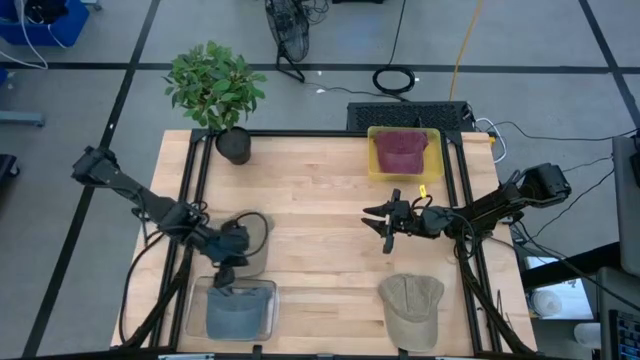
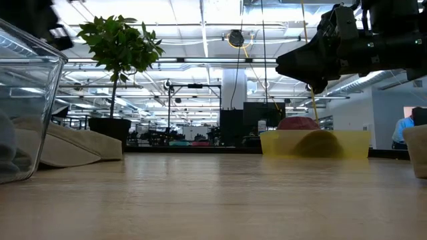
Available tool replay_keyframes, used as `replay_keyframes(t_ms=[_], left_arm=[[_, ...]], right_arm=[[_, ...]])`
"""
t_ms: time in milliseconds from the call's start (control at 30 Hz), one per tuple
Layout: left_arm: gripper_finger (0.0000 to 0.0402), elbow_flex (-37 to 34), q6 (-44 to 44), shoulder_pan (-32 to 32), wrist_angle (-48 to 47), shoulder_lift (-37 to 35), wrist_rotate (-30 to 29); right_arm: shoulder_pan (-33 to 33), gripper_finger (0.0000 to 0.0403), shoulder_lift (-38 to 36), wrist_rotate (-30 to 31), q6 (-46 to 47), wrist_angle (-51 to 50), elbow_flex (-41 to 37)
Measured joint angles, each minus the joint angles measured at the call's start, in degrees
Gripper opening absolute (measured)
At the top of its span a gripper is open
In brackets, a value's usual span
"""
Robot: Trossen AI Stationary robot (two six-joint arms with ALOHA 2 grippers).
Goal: Pick & Place hat
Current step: Adjust the transparent bin
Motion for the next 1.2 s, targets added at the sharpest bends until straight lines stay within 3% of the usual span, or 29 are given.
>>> replay_keyframes(t_ms=[267, 600, 1200], left_arm=[[0.0010, 0.00, 11.11, 6.33, 18.26, 10.66, -0.20], [0.0010, -0.07, 14.65, 7.85, 32.77, 22.19, 9.16], [0.0010, 0.15, 11.32, 1.16, 27.29, 25.27, 10.95]], right_arm=[[0.02, 0.0121, 0.00, 0.00, 0.42, 0.02, 0.00], [0.00, 0.0121, 0.00, 0.00, 0.42, -0.13, 0.00], [0.00, 0.0121, 0.00, 0.00, 0.42, -0.39, 0.00]])
